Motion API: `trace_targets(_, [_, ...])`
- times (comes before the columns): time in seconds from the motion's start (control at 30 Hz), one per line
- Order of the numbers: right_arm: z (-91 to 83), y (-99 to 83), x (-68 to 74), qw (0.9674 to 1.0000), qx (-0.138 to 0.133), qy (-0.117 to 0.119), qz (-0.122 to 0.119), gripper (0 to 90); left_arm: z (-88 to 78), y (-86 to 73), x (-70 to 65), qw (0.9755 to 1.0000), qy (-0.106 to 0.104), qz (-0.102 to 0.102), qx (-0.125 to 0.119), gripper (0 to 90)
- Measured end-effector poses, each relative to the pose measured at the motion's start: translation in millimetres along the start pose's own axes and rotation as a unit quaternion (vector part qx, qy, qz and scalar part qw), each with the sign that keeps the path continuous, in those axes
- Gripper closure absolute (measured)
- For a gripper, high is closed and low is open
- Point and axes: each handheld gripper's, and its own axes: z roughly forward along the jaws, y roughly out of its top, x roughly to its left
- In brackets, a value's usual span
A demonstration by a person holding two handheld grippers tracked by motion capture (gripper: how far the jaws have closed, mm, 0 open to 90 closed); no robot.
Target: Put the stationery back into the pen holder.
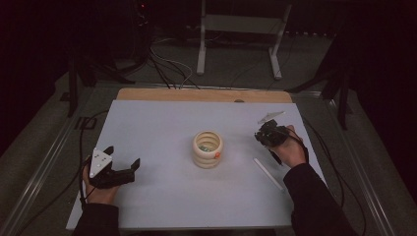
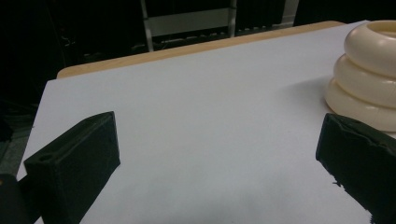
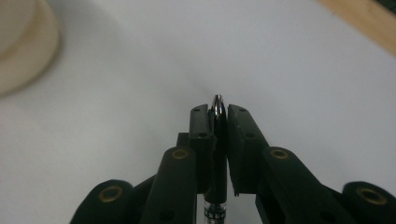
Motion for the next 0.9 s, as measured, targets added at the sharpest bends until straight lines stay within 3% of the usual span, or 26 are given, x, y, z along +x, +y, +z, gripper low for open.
trace_targets(0.13, [-13.3, 7.5, 0.2, 0.9995, -0.029, 0.006, 0.008, 81.6, -0.5, 0.1, -0.2, 1.0, 0.0, 0.001, 0.0, 0.1])
trace_targets(0.47, [-33.3, 23.4, 10.0, 0.9968, -0.079, 0.01, 0.001, 81.6, -0.5, 0.0, 0.0, 1.0, 0.0, 0.001, 0.001, 0.1])
trace_targets(0.9, [-41.8, 42.0, 25.2, 0.9936, -0.111, 0.021, -0.007, 81.6, -0.5, 0.7, 0.5, 1.0, -0.006, 0.0, 0.002, 0.2])
